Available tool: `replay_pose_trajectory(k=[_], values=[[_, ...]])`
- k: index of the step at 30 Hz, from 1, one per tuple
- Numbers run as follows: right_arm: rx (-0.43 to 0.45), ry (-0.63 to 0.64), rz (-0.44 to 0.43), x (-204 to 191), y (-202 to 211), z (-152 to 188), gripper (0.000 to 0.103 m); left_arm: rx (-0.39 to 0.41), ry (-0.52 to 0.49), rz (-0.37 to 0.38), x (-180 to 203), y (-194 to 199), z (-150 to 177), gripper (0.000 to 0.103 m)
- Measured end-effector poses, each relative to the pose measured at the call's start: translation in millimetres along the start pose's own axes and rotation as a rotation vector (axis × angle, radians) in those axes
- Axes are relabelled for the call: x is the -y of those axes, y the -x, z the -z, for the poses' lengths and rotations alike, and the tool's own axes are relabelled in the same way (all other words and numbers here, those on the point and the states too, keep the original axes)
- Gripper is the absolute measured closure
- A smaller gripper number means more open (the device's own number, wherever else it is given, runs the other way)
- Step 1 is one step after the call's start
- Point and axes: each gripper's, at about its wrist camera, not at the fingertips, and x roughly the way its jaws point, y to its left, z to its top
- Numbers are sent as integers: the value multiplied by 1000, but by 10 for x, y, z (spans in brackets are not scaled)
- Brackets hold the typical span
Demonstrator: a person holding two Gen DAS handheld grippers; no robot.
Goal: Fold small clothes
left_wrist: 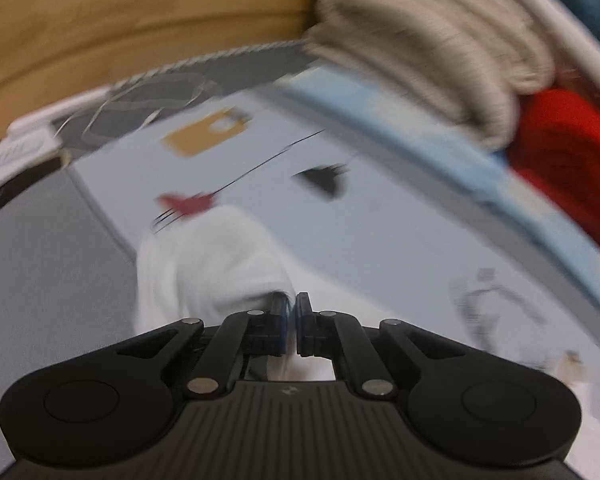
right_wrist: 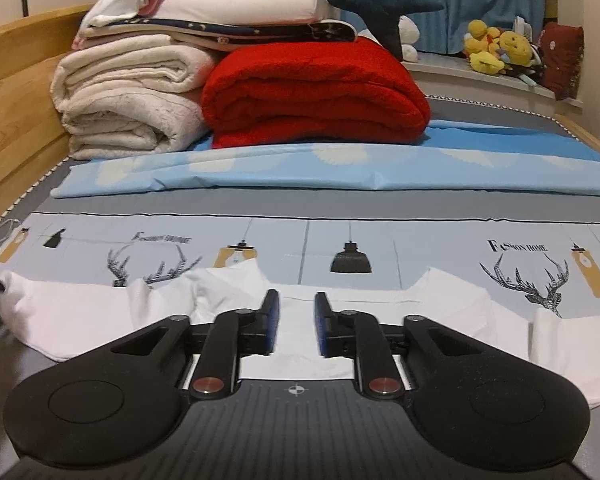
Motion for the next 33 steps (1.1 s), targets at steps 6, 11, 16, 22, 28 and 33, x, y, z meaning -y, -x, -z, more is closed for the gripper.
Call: replay_pose_trajectory(k=[6,11,16,22,28,33], values=[[19,8,-15,-133,245,97,95,15,-49,167,449,569,196,99],[37,-9,-8,-199,466,212,95,8,-44,227,647,858,486,99],[83,-9,1,-209,672,315,95,4,-63,274,868,1086,763,99],[75,-63,18,-73,668,337,95,19,-136,318,1161,1136,937,99],[28,-93,42,145,335,331,95,-15,-177,409,1523,1026,1034,99],[-73,-160,86,399,-29,321,94,-42,-293,570,2004,1077,1259,99]])
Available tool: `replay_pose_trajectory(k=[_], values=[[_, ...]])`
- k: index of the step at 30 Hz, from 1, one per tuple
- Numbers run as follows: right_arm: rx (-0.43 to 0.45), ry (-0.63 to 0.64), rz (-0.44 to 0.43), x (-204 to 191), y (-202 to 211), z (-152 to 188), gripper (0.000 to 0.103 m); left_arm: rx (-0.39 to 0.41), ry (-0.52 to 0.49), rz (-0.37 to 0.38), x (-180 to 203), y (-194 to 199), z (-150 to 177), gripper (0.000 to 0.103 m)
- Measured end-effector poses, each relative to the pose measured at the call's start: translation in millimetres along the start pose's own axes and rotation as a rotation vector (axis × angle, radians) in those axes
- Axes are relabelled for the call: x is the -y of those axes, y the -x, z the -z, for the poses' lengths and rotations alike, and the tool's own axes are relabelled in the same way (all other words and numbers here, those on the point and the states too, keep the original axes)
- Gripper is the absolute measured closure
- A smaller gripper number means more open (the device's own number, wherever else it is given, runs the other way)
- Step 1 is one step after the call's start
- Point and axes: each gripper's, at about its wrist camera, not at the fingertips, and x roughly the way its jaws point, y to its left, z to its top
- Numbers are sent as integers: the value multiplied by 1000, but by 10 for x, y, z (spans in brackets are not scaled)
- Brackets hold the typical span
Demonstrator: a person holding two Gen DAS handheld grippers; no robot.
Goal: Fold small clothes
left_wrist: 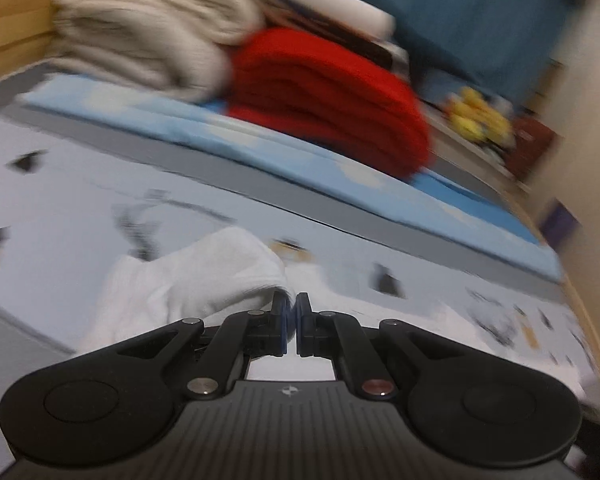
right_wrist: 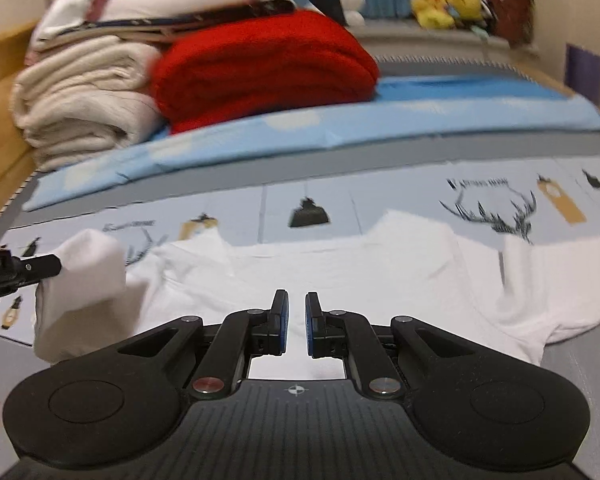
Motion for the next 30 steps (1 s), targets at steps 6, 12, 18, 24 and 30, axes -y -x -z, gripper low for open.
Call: replay_pose_trajectory(k=[6,12,18,24,30], values=[[-60,-60,37,195,-261,-50,94,-202,-1,263,200,-373,129,67],[-116,-108,-7,189,-377,-36,94,-153,287,25,-591,-462,-101,65],[-148,-28,-107,-89,-399,10,94,-346,343,-56,-889,-715,93,65],[-193,87,-199,-399,-430,99,93,-423,282,-10,-766,-866,289,65],[-236,151,-274,-563,-478,163,83,-451,225,-13,-693,-921,399,97]])
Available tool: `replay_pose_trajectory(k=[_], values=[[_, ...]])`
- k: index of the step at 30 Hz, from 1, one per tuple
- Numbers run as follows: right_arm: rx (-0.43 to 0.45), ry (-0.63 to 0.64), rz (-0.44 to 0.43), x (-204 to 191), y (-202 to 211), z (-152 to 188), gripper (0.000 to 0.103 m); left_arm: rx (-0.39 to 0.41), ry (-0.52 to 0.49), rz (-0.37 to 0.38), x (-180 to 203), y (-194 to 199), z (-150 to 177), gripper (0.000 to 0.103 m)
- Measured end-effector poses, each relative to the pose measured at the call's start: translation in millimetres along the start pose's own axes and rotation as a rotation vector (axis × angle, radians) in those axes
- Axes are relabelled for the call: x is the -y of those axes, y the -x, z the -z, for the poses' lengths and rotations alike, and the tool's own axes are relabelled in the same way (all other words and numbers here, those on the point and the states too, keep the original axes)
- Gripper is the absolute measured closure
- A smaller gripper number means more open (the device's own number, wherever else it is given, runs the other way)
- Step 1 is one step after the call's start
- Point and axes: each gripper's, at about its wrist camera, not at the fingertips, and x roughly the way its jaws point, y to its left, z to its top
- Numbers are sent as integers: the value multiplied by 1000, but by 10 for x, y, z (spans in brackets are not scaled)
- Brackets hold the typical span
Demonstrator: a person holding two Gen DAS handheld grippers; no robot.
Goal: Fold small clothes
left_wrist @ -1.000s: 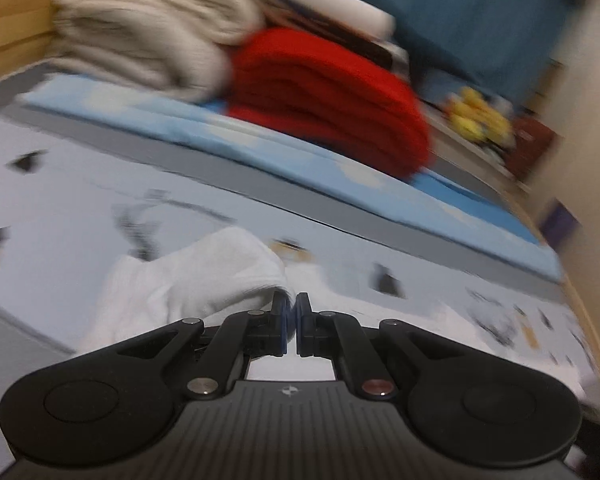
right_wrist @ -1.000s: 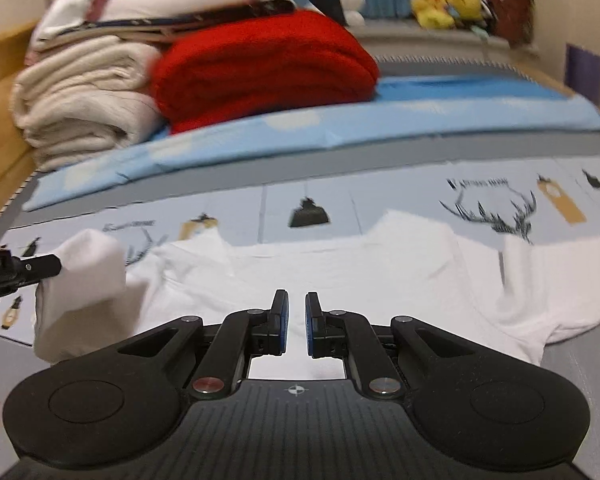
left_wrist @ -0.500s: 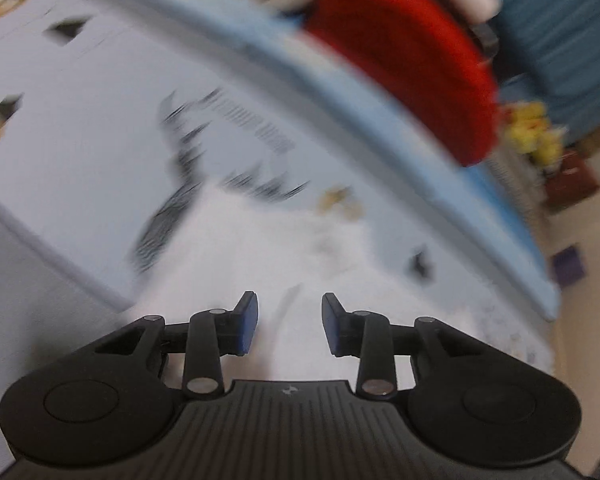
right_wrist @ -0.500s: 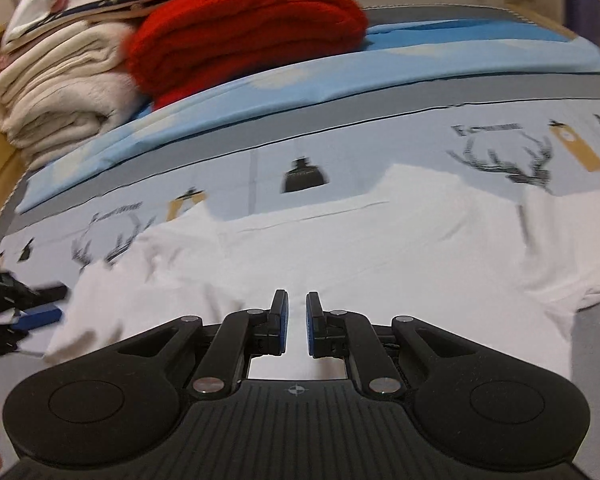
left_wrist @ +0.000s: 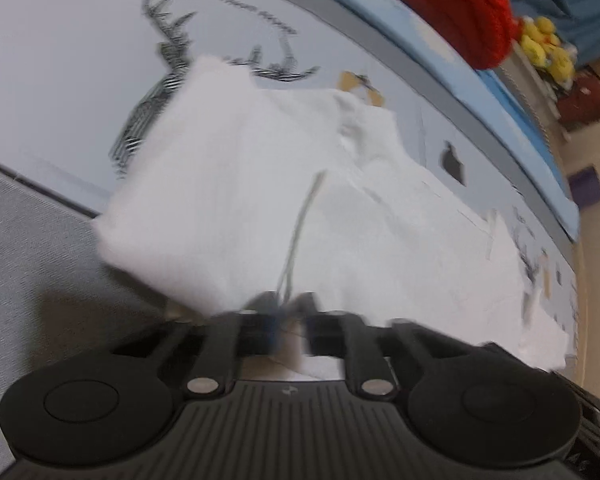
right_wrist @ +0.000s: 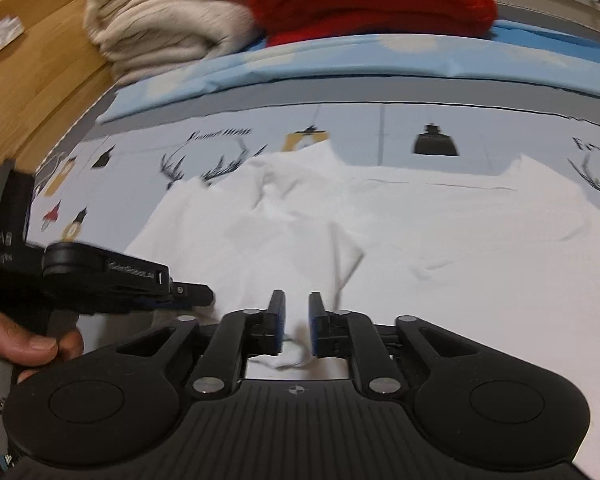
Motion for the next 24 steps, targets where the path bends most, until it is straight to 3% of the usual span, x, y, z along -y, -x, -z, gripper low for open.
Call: replay_pose_trajectory(k=[2,5,9,11,14,18,24], values=[[1,48,-13,-71,-11,9,77,43,-35,51,71,93,-31,99],[12,124,-32,-184,-4,26,69,85,-65,208,192,229,-113,99],[57,235,-12,-339,29,49,63,77,-120,427,349,336,-126,100],[77,271,14,-375,36,64,63,60,-175,479,455,333,-84,100],[87,278,73,-346,28,65,63,49,-243,524,567,364,-28,100],[101,234,170,-208,36,35,71,61,-244,541,575,375,1,100],[142,251,164,-186,132,58,71,56,-264,555,661,420,120,99]])
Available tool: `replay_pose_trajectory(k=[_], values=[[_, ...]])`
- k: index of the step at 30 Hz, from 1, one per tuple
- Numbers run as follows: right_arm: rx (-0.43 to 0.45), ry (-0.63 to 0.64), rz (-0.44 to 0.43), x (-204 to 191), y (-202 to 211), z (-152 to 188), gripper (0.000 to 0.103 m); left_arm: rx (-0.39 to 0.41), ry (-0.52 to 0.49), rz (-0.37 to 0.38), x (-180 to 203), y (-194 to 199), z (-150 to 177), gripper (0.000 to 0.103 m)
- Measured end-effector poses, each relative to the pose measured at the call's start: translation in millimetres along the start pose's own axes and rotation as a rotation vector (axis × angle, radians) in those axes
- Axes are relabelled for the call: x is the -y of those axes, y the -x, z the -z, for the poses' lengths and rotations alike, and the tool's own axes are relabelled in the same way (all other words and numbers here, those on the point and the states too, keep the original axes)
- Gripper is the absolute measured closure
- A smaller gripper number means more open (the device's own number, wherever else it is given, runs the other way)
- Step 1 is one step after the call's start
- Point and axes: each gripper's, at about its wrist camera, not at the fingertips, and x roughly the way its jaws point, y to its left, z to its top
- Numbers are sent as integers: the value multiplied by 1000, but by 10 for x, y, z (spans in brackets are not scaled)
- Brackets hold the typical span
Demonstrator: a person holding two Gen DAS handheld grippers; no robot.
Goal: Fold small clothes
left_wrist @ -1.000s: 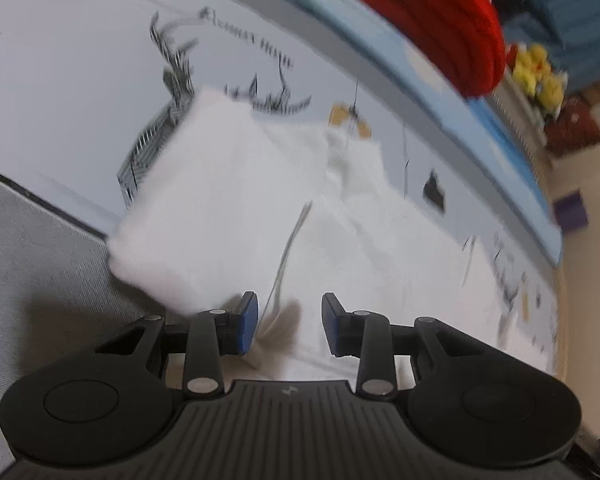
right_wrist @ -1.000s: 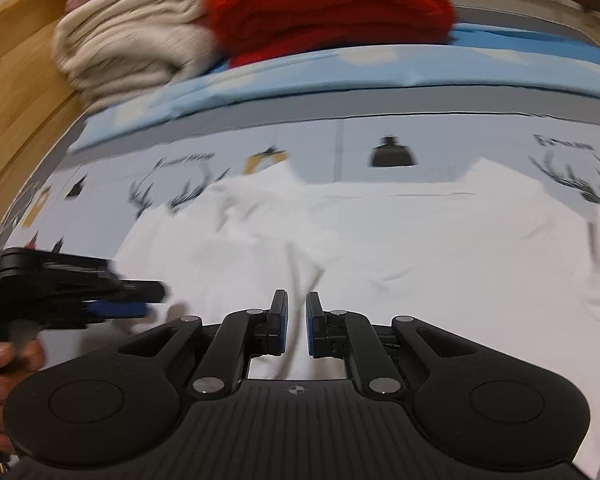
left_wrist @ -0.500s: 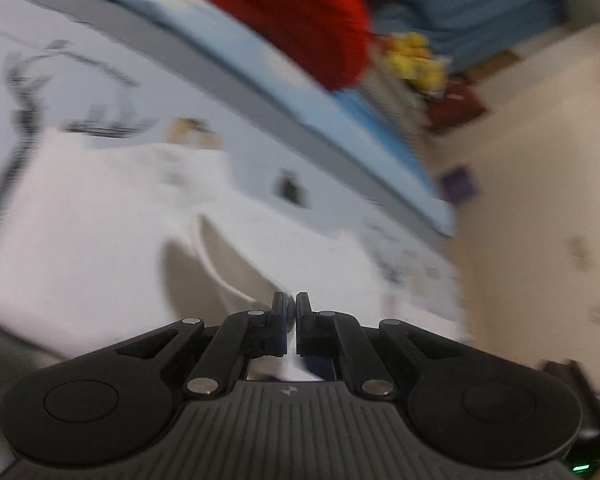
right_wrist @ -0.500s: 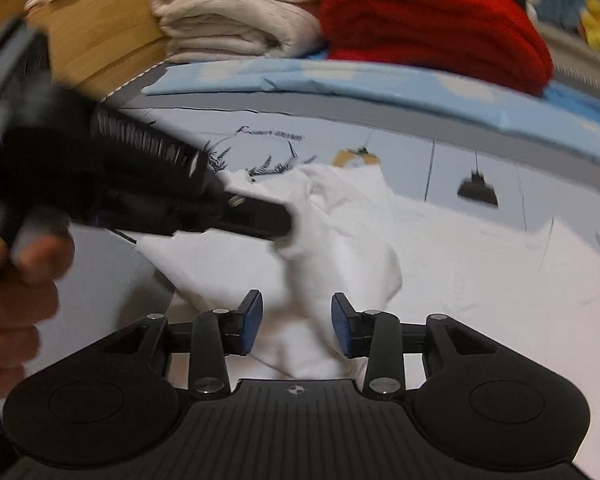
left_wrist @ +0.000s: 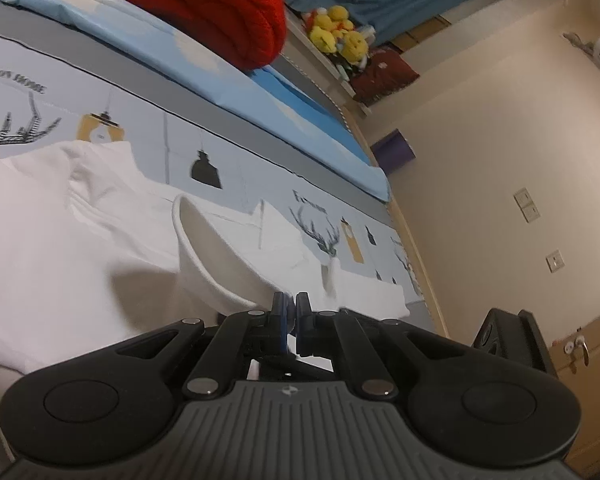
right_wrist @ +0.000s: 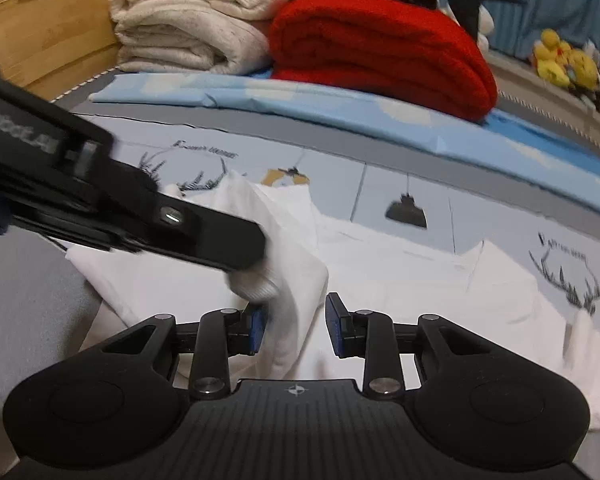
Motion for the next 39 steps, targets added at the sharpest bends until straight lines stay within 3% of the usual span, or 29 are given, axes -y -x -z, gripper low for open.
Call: replay_pose_trajectory(k=[4,5,6,8,11,14,16,18,21,23,26,28,30,33,35,37,39], values=[[40,86,-16,-108,23,23,73,-3,-26,27,83,-11,-4,98],[46,81,-4,-97,31,15,91,9,-13,35,68,15,-20,98],[45,55,7,-47,31,4,96,31,6,45,34,61,-48,97],[54,-36,30,134,46,-25,96,115,54,24,-61,232,-118,89],[72,-232,98,572,92,-53,96,271,165,-129,-308,542,-227,87],[201,-401,181,998,301,-19,97,369,216,-420,-493,752,-247,87],[306,-450,240,1168,469,5,96,340,240,-564,-593,753,-237,87],[302,-513,282,1362,479,63,96,289,268,-609,-667,700,-211,87],[131,-610,339,1625,251,198,96,204,265,-652,-687,565,-188,86],[62,-702,361,1778,146,326,96,142,231,-667,-703,470,-173,77],[93,-710,374,1798,179,338,96,97,193,-677,-678,372,-132,75],[138,-711,332,1830,208,288,96,73,168,-661,-662,323,-91,72],[118,-718,322,1806,181,261,95,42,144,-668,-681,231,-74,70],[7,-762,475,1975,122,359,85,-53,101,-754,-744,90,16,70],[-14,-787,572,2037,189,445,85,-99,56,-815,-768,27,73,67],[42,-783,579,2036,274,427,85,-91,52,-819,-747,33,72,67],[110,-753,508,2002,335,350,85,-54,30,-810,-640,59,54,68]])
